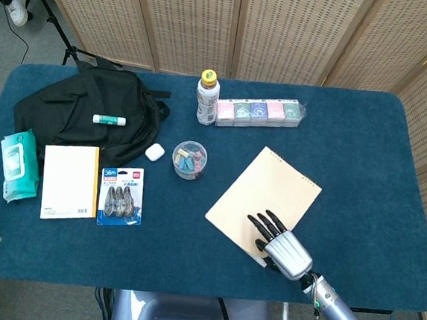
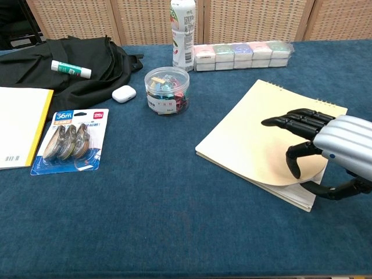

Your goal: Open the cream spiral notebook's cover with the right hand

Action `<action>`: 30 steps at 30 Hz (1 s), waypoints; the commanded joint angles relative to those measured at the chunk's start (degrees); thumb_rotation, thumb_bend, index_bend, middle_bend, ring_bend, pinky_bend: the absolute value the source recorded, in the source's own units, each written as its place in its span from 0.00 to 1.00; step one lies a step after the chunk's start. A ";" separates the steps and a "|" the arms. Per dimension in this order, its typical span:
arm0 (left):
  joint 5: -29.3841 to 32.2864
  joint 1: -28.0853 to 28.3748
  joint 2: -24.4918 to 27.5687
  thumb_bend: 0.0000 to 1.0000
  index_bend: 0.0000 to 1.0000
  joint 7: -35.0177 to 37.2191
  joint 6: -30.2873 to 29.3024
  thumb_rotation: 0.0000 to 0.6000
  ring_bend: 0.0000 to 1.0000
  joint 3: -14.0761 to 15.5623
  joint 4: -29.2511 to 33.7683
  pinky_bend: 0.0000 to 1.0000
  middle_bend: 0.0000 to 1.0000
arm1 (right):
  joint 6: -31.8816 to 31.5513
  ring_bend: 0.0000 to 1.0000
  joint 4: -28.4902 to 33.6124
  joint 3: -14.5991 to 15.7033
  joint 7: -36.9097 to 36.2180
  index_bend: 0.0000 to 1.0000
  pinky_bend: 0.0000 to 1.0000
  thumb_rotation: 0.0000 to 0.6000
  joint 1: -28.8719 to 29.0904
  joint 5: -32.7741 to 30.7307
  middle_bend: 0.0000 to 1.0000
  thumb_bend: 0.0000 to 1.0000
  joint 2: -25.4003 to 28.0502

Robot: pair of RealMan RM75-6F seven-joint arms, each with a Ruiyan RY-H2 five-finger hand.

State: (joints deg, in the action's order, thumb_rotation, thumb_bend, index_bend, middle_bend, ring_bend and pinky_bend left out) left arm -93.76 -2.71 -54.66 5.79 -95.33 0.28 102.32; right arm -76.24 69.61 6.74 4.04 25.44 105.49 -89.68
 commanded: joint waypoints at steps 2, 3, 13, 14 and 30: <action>0.02 0.03 -0.04 0.00 0.00 -0.14 0.08 1.00 0.00 0.00 0.05 0.00 0.00 | -0.34 0.00 1.67 1.17 0.34 0.68 0.00 1.00 0.62 1.87 0.05 0.55 1.66; 0.02 0.04 -0.06 0.00 0.00 -0.19 0.11 1.00 0.00 0.00 0.06 0.00 0.00 | -0.55 0.00 1.79 1.46 0.61 0.68 0.00 1.00 0.85 2.67 0.05 0.55 1.93; 0.17 0.19 -0.17 0.00 0.00 -1.01 0.53 1.00 0.00 0.01 0.43 0.00 0.00 | -0.92 0.00 4.94 3.99 4.13 0.68 0.00 1.00 2.91 9.13 0.06 0.57 4.03; 0.18 0.20 -0.18 0.00 0.00 -1.10 0.57 1.00 0.00 0.02 0.45 0.00 0.00 | -0.95 0.00 5.82 4.25 4.87 0.68 0.00 1.00 3.13 9.96 0.06 0.57 4.36; 0.19 0.15 -0.16 0.00 0.00 -0.91 0.41 1.00 0.00 -0.01 0.40 0.00 0.00 | 0.17 0.00 12.34 7.08 8.64 0.68 0.00 1.00 3.85 14.92 0.06 0.57 6.88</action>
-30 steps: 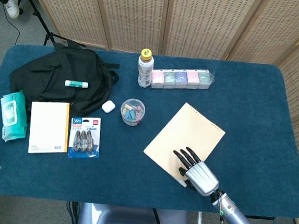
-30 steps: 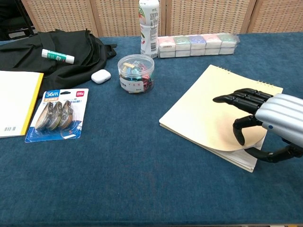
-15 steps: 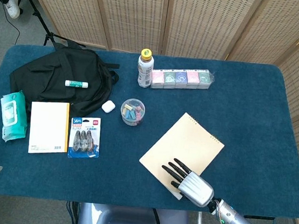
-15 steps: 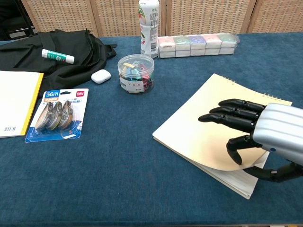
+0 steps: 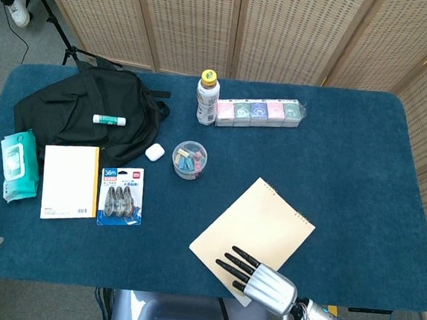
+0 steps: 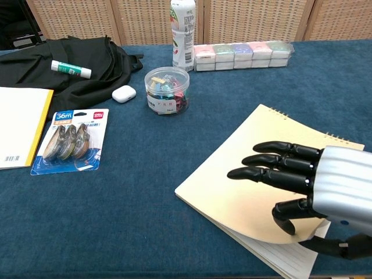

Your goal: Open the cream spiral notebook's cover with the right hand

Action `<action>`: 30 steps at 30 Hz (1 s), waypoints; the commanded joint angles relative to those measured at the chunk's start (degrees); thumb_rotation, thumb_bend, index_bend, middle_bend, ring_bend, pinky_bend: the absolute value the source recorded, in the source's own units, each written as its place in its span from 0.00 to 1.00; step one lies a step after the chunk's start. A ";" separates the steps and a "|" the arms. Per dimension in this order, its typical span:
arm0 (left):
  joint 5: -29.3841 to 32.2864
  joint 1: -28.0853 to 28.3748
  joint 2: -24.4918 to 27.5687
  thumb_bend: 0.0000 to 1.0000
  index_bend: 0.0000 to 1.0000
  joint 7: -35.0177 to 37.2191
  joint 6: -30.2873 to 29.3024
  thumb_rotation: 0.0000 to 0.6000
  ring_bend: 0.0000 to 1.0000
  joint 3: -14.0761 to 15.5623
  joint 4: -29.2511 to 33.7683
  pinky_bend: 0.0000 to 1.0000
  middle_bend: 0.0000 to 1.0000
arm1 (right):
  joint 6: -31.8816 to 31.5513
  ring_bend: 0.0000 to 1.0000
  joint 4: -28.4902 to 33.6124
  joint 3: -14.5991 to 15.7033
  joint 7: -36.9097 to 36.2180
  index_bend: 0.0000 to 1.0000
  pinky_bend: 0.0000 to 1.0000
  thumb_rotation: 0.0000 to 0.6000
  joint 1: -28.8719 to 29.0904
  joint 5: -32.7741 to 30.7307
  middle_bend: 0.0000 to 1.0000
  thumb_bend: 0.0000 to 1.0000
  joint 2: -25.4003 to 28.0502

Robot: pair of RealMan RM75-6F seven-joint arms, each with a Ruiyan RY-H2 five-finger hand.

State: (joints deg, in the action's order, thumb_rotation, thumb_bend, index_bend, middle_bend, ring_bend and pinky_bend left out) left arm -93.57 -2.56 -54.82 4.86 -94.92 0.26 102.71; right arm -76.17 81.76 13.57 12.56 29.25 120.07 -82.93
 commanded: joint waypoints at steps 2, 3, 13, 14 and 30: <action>0.08 0.01 -0.04 0.00 0.00 -0.09 0.02 1.00 0.00 -0.03 0.00 0.00 0.00 | 0.18 0.00 0.38 0.64 0.26 0.68 0.00 1.00 0.13 1.06 0.06 0.57 0.26; 0.10 0.04 -0.06 0.00 0.00 -0.17 0.08 1.00 0.00 -0.03 0.04 0.00 0.00 | 0.25 0.00 0.43 0.86 0.39 0.68 0.00 1.00 0.21 1.52 0.06 0.57 0.27; 0.52 0.04 -0.14 0.00 0.00 -0.43 0.14 1.00 0.00 -0.20 0.13 0.00 0.00 | 0.34 0.00 1.43 2.89 1.12 0.69 0.00 1.00 0.59 5.10 0.07 0.57 1.14; 0.47 0.08 -0.14 0.00 0.00 -0.50 0.23 1.00 0.00 -0.16 0.15 0.00 0.00 | 0.32 0.00 1.59 2.89 1.23 0.69 0.00 1.00 0.60 5.22 0.07 0.57 1.25; 0.22 -0.07 0.02 0.00 0.00 -0.06 -0.03 1.00 0.00 -0.06 0.16 0.00 0.00 | -2.04 0.00 7.45 -2.23 -6.48 0.70 0.00 1.00 1.38 -1.56 0.09 0.57 4.43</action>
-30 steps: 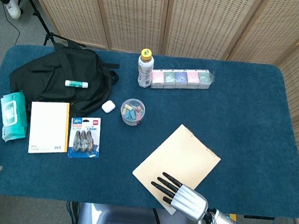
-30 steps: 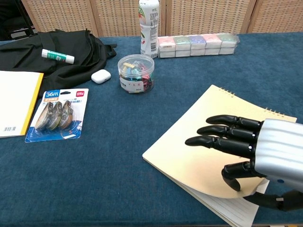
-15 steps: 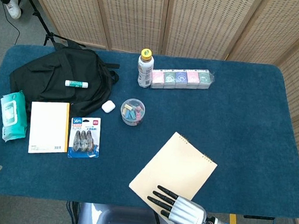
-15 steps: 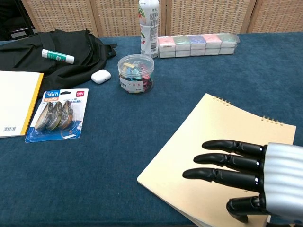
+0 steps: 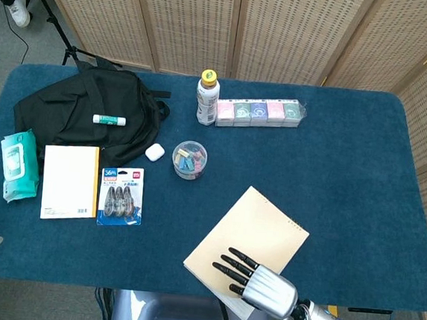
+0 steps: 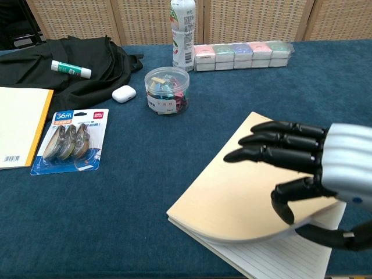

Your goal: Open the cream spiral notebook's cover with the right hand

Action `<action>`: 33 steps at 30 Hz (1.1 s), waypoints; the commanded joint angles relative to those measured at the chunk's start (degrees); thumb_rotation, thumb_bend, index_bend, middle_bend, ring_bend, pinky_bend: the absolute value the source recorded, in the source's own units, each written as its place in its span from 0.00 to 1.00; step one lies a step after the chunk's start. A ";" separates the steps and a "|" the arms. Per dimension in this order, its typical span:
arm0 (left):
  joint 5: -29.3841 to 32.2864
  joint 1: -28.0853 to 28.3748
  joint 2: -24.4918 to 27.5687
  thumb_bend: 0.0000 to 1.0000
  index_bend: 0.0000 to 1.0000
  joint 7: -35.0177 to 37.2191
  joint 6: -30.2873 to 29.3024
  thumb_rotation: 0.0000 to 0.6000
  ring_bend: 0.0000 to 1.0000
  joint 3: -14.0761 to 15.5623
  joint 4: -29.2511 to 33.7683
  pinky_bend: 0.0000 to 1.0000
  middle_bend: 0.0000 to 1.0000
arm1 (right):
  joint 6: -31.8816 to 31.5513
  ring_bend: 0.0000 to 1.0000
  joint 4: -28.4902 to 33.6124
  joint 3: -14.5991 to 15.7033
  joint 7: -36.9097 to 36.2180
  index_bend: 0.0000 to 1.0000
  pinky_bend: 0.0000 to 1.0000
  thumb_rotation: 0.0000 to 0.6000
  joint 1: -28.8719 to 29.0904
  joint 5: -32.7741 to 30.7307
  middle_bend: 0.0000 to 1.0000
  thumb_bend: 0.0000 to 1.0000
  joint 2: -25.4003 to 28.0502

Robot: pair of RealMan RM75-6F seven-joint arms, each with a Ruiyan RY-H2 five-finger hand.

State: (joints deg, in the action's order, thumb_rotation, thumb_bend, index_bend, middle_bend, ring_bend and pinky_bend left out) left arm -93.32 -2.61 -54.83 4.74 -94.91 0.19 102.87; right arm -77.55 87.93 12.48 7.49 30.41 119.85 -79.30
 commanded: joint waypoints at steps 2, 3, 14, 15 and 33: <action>-0.10 -0.07 0.05 0.00 0.00 0.19 -0.16 1.00 0.00 0.02 -0.02 0.00 0.00 | -1.22 0.00 2.78 -2.91 -3.07 0.71 0.00 1.00 0.41 -3.65 0.10 0.57 1.65; -0.13 -0.10 0.10 0.00 0.00 0.33 -0.22 1.00 0.00 0.04 -0.04 0.00 0.00 | -1.06 0.00 3.87 -4.07 -4.15 0.71 0.00 1.00 0.66 -5.40 0.10 0.57 2.36; -0.54 -0.34 0.76 0.00 0.00 2.08 -0.63 1.00 0.00 0.27 -0.28 0.00 0.00 | 4.88 0.00 9.72 -15.31 -17.09 0.71 0.00 1.00 1.83 -28.89 0.11 0.60 7.48; -0.55 -0.34 0.78 0.00 0.00 2.18 -0.64 1.00 0.00 0.28 -0.29 0.00 0.00 | 5.50 0.00 9.65 -16.10 -17.92 0.72 0.00 1.00 1.91 -30.58 0.11 0.61 7.58; -0.18 -0.11 1.43 0.00 0.00 3.08 0.11 1.00 0.00 0.38 -0.10 0.00 0.00 | 18.01 0.00 -11.63 -28.49 -23.87 0.72 0.00 1.00 4.18 -59.12 0.12 0.67 2.17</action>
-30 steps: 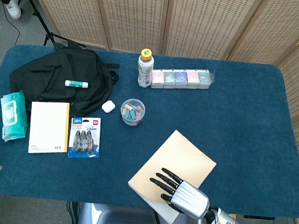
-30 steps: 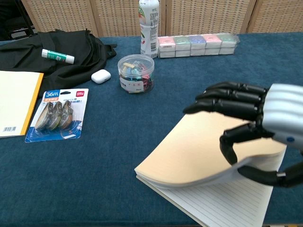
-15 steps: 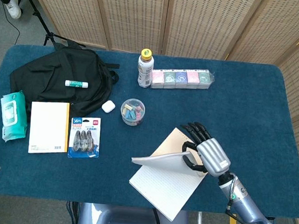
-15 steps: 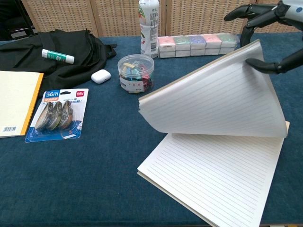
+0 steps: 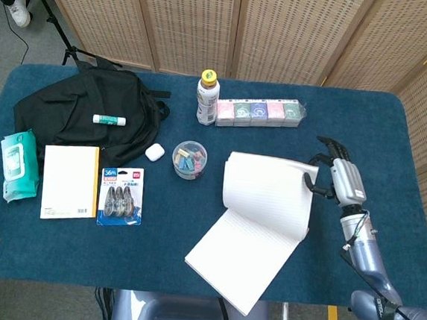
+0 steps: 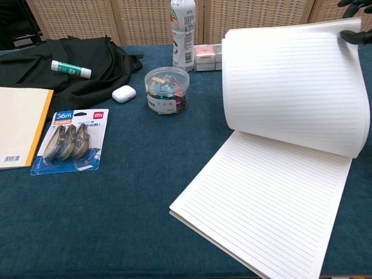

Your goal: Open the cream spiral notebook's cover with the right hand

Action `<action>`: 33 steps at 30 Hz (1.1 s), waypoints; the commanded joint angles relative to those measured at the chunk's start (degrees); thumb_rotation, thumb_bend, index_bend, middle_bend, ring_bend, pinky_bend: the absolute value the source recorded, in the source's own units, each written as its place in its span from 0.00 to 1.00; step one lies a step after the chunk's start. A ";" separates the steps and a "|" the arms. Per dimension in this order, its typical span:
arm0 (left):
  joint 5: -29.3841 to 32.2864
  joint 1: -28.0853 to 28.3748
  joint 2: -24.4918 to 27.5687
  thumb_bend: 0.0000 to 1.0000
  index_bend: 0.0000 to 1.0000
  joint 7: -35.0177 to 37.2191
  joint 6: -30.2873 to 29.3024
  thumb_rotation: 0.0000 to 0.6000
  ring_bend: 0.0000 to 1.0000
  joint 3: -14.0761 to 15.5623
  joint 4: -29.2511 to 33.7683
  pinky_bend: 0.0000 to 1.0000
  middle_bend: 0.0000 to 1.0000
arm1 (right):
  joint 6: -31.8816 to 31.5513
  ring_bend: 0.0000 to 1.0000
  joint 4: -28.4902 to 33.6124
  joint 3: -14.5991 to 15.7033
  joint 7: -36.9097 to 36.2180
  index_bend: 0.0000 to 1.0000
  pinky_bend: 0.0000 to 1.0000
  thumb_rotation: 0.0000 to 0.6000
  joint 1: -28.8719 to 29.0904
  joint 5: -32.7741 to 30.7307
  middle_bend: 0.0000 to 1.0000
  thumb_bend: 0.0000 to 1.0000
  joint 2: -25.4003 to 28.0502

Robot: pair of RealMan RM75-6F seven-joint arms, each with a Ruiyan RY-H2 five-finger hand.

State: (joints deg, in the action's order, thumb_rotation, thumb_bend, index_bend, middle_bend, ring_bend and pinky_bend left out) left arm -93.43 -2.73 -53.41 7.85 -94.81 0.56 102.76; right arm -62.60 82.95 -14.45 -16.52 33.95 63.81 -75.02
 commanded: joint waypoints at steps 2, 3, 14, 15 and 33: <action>-0.02 0.03 -0.03 0.00 0.00 -0.24 0.03 1.00 0.00 -0.01 0.03 0.00 0.00 | 4.67 0.00 -9.97 -1.92 -0.62 0.72 0.00 1.00 0.66 -4.21 0.12 0.67 -3.00; 0.05 0.05 -0.05 0.00 0.00 -0.34 0.08 1.00 0.00 -0.04 0.06 0.00 0.00 | 5.26 0.00 -11.12 -2.07 -1.04 0.72 0.00 1.00 0.70 -4.42 0.12 0.67 -3.34; 0.65 0.43 -0.47 0.00 0.00 -2.13 1.11 1.00 0.00 -0.10 0.65 0.00 0.00 | 11.30 0.00 -26.87 -3.60 -4.69 0.56 0.00 1.00 1.68 -5.99 0.10 0.63 -9.23; 0.73 0.48 -0.49 0.00 0.00 -2.30 1.29 1.00 0.00 -0.08 0.73 0.00 0.00 | 11.68 0.00 -28.83 -3.79 -4.19 0.52 0.00 1.00 1.94 -6.26 0.09 0.62 -9.95; 0.39 0.16 -0.60 0.00 0.00 -1.92 0.50 1.00 0.00 -0.09 0.51 0.00 0.00 | 4.21 0.00 -27.89 -3.74 -4.82 0.13 0.00 1.00 -0.80 1.78 0.00 0.12 -6.78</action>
State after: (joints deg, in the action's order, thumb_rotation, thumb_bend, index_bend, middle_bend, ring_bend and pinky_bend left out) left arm -93.04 -2.56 -53.99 5.94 -94.30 0.47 103.28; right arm -55.68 52.63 -19.23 -20.70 34.42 62.77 -83.55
